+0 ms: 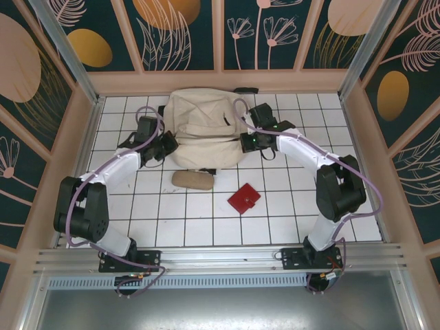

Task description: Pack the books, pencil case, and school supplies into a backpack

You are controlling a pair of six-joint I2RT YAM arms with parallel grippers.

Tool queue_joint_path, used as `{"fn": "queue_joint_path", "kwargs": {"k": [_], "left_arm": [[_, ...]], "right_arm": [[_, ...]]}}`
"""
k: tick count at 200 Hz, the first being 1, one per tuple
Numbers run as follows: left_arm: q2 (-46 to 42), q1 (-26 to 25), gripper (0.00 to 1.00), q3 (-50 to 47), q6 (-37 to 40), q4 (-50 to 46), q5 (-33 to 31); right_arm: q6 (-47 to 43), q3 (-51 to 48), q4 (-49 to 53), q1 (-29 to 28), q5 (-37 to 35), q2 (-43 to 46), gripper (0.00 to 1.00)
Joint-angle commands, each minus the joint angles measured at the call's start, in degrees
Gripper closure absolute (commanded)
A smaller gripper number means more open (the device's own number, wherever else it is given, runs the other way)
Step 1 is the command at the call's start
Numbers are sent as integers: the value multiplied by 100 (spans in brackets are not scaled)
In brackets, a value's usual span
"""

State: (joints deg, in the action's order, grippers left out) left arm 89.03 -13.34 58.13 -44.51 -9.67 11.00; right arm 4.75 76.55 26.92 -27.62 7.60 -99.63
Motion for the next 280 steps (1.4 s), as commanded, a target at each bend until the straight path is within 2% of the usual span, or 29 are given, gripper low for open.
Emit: {"fn": "queue_joint_path", "kwargs": {"k": [1, 35, 52, 57, 61, 80, 107, 144, 201, 235, 253, 280], "left_arm": [[62, 498, 100, 278, 211, -100, -814], [-155, 649, 100, 419, 312, -228, -930], [-231, 649, 76, 363, 215, -449, -874], [-263, 649, 63, 325, 184, -508, -861], [-302, 649, 56, 281, 150, -544, -858], [-560, 649, 41, 36, -23, -550, -609], [-962, 641, 29, -405, -519, -408, -103], [-1264, 573, 24, -1252, -1730, 613, 908], [-1114, 291, 24, -1305, -2253, 1077, 1044], [-798, 217, 30, -1254, -2438, 1419, 1048], [-629, 203, 41, -1223, -2465, 1438, 976], [-565, 201, 70, -1307, -2419, 1330, 649]], "right_arm": [[-64, 321, -232, 62, 227, -129, 100], [-21, 562, -523, -407, 1317, -395, 100], [44, 727, -652, -740, 1685, -601, 100], [77, 792, -690, -822, 1713, -666, 100], [78, 838, -694, -882, 1736, -725, 100], [109, 1130, -695, -1114, 1819, -991, 100], [122, 1385, -696, -1271, 2010, -1197, 100], [79, 1538, -679, -1406, 2089, -1266, 100], [-28, 1546, -592, -1534, 2079, -1330, 100], [-195, 1536, -476, -1605, 1994, -1318, 100], [-364, 1547, -263, -1623, 1878, -1274, 100], [-717, 1386, 194, -1615, 1511, -1049, 100]]}}
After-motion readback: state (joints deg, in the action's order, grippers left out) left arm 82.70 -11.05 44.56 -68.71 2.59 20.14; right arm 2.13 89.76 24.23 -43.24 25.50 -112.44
